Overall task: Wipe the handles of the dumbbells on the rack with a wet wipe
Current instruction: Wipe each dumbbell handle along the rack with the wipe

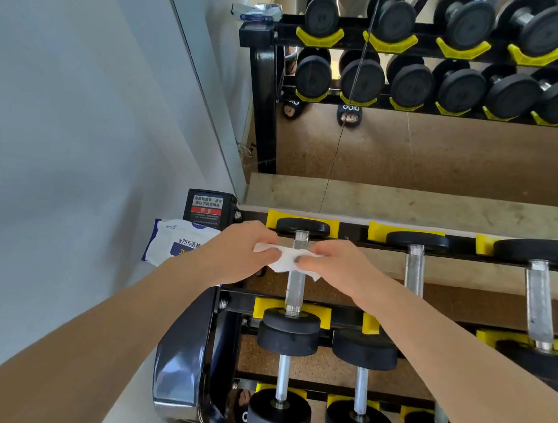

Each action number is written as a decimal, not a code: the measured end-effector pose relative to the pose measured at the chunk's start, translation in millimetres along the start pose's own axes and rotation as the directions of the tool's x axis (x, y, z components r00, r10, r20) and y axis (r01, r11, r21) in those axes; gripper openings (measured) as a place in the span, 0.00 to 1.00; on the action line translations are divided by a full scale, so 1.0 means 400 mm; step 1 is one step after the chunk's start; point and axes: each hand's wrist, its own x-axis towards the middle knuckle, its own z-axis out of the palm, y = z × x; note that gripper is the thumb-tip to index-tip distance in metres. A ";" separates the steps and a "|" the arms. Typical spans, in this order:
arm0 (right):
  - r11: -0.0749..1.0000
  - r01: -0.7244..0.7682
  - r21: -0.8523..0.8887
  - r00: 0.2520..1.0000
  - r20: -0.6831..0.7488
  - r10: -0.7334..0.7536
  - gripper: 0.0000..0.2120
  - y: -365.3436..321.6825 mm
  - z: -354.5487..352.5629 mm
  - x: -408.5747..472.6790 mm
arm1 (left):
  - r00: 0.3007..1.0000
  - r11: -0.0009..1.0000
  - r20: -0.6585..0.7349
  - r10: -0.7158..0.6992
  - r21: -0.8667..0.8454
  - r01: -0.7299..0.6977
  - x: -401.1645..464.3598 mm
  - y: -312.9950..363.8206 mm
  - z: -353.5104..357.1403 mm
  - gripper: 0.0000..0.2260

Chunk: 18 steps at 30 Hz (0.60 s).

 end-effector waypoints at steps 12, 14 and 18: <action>0.569 -0.137 0.811 0.969 -0.008 0.245 0.18 0.101 0.064 0.024 | 0.988 0.981 -0.094 -0.127 -0.160 0.111 0.058 -0.031 0.088 0.09; 0.685 -0.123 0.718 0.895 -0.218 0.389 0.16 0.109 0.055 0.049 | 0.975 0.982 -0.185 -0.126 -0.164 0.096 0.074 -0.042 0.088 0.11; 0.834 -0.205 0.513 0.698 -0.520 0.492 0.14 0.118 0.048 0.088 | 0.975 0.997 -0.221 -0.011 -0.080 -0.007 0.112 -0.063 0.089 0.19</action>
